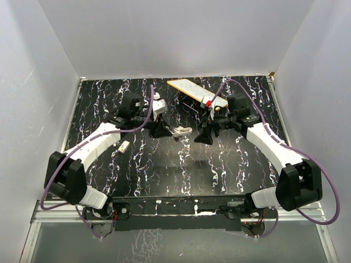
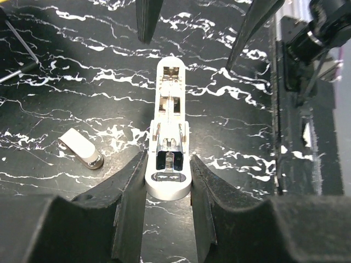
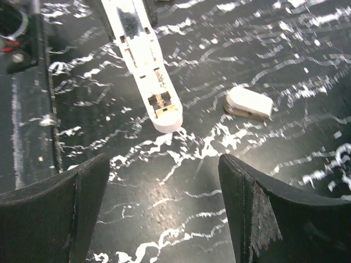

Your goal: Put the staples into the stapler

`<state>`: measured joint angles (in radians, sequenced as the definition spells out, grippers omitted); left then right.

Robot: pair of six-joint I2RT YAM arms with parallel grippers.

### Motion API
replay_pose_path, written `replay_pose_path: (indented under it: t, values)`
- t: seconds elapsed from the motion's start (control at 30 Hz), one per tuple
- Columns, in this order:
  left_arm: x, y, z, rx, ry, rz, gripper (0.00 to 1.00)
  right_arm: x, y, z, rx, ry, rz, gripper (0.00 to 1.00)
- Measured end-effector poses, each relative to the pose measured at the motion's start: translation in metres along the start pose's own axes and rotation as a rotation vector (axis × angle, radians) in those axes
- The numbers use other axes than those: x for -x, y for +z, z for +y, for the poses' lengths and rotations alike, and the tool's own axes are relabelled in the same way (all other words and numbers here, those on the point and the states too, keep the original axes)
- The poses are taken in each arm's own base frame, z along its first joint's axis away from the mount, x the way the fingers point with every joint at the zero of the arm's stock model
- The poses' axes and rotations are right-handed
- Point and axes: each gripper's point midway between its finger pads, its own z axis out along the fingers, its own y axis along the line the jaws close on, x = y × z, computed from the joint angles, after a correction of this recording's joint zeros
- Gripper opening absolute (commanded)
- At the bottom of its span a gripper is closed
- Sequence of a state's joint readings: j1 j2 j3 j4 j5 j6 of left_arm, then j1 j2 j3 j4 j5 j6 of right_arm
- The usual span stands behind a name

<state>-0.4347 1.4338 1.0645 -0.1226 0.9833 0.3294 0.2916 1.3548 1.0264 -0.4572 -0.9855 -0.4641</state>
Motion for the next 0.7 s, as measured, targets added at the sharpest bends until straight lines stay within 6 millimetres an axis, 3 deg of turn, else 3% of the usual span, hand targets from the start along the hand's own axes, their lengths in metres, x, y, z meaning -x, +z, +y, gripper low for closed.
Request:
replay_pose_path:
  t: [0.17, 0.4, 0.53, 0.7]
  values:
    - [-0.04, 0.036, 0.012, 0.014, 0.022, 0.074, 0.0, -0.017, -0.023, -0.031, -0.193, 0.041, 0.072, 0.85]
    - [-0.111, 0.098, 0.017, 0.026, -0.013, 0.178, 0.0, -0.021, -0.114, -0.08, -0.592, 0.141, 0.031, 0.85]
    - [-0.123, 0.127, 0.014, 0.025, 0.006, 0.174, 0.0, -0.025, -0.141, -0.093, -0.694, 0.186, 0.005, 0.85]
    - [-0.123, 0.149, 0.015, 0.042, 0.028, 0.117, 0.2, -0.044, -0.143, -0.093, -0.707, 0.248, 0.011, 0.85]
